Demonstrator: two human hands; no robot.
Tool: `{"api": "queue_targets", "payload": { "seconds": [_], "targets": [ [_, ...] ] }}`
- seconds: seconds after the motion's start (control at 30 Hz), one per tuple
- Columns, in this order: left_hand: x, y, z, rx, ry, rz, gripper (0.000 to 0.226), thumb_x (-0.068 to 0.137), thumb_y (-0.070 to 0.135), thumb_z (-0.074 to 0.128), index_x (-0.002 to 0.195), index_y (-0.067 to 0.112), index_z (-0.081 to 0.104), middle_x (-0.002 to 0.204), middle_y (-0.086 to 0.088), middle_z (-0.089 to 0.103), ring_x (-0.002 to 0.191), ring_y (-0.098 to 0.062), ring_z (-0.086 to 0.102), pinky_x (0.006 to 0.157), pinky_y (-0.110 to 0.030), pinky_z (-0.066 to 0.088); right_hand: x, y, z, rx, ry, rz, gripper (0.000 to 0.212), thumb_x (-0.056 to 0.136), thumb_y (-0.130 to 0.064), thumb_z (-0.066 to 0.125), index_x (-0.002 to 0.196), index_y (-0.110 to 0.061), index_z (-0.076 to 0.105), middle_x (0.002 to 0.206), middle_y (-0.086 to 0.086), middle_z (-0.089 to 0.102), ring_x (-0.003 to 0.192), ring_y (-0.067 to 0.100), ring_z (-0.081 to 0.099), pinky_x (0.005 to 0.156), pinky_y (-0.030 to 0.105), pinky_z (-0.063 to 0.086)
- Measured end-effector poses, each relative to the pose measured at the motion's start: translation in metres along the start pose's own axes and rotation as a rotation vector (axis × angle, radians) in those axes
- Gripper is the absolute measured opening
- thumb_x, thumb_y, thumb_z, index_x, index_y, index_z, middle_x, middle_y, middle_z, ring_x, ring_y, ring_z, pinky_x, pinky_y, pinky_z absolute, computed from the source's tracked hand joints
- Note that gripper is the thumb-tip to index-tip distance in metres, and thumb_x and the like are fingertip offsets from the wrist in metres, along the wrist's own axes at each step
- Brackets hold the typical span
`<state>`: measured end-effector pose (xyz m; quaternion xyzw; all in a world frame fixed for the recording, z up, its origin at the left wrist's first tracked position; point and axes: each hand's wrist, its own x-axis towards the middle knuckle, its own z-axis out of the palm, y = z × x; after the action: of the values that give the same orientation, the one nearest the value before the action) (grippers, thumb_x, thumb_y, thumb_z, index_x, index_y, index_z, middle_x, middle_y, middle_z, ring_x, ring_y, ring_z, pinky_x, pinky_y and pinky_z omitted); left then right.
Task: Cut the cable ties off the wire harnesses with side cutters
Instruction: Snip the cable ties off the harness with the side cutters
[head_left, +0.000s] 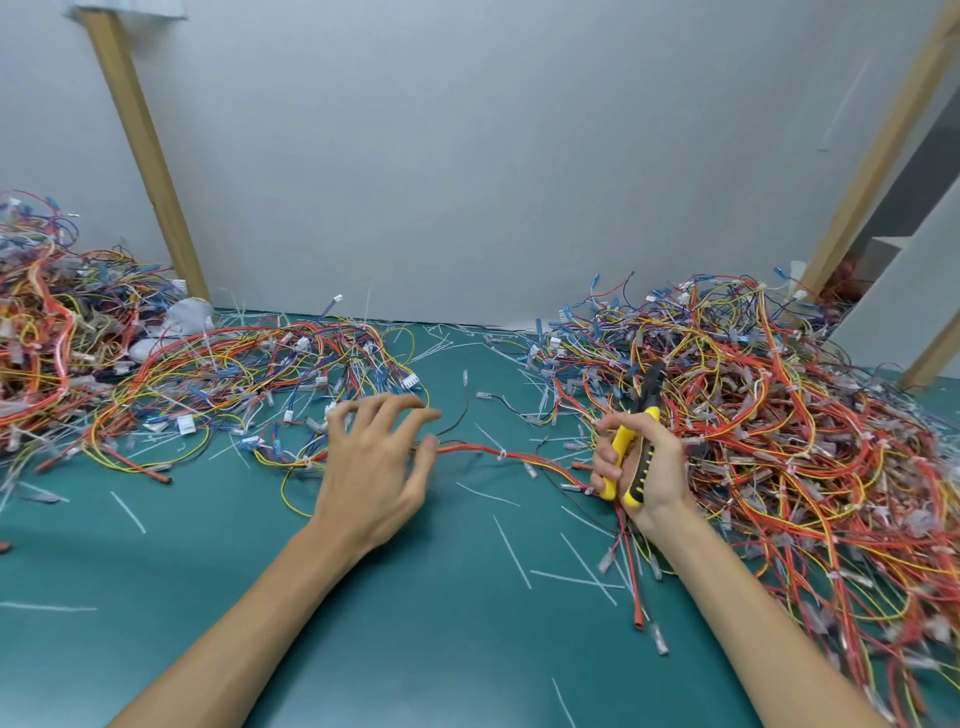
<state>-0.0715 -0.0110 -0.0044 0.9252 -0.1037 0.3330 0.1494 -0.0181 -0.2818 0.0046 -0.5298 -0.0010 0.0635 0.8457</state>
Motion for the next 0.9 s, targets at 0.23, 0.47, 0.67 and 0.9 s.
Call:
{"api": "queue_targets", "payload": {
  "seconds": [0.23, 0.47, 0.67, 0.9],
  "targets": [
    [-0.007, 0.012, 0.013, -0.036, -0.332, 0.276, 0.03, 0.101, 0.035, 0.039, 0.118, 0.026, 0.062, 0.116, 0.01, 0.062, 0.113, -0.015, 0.055, 0.095, -0.029, 0.033, -0.001, -0.005, -0.005, -0.14, -0.286, 0.203, 0.02, 0.07, -0.029, 0.063, 0.074, -0.009, 0.059, 0.055, 0.002, 0.033, 0.039, 0.012, 0.028, 0.038, 0.02, 0.032],
    [-0.005, 0.022, 0.02, -0.15, -0.36, 0.18, 0.023, 0.099, 0.044, 0.046, 0.104, 0.031, 0.064, 0.093, 0.012, 0.053, 0.086, -0.015, 0.055, 0.071, -0.026, 0.032, 0.0, -0.004, -0.006, -0.212, -0.377, 0.248, 0.023, 0.066, -0.028, 0.066, 0.075, -0.01, 0.055, 0.058, 0.002, 0.031, 0.041, 0.012, 0.028, 0.041, 0.023, 0.034],
    [-0.007, 0.021, 0.022, -0.215, -0.374, 0.112, 0.02, 0.098, 0.041, 0.049, 0.109, 0.034, 0.064, 0.1, 0.013, 0.051, 0.086, -0.015, 0.058, 0.067, -0.036, 0.049, 0.001, -0.003, -0.006, -0.245, -0.387, 0.236, 0.019, 0.067, -0.027, 0.064, 0.075, -0.012, 0.055, 0.059, 0.002, 0.032, 0.042, 0.013, 0.029, 0.043, 0.024, 0.034],
    [-0.009, 0.021, 0.014, -0.287, -0.314, 0.125, 0.014, 0.093, 0.033, 0.062, 0.103, 0.03, 0.072, 0.097, 0.014, 0.059, 0.075, -0.013, 0.06, 0.061, -0.032, 0.048, 0.0, -0.001, -0.004, -0.299, -0.379, 0.213, 0.024, 0.066, -0.029, 0.066, 0.077, -0.012, 0.054, 0.059, 0.003, 0.033, 0.045, 0.015, 0.029, 0.046, 0.026, 0.034]
  ]
}}
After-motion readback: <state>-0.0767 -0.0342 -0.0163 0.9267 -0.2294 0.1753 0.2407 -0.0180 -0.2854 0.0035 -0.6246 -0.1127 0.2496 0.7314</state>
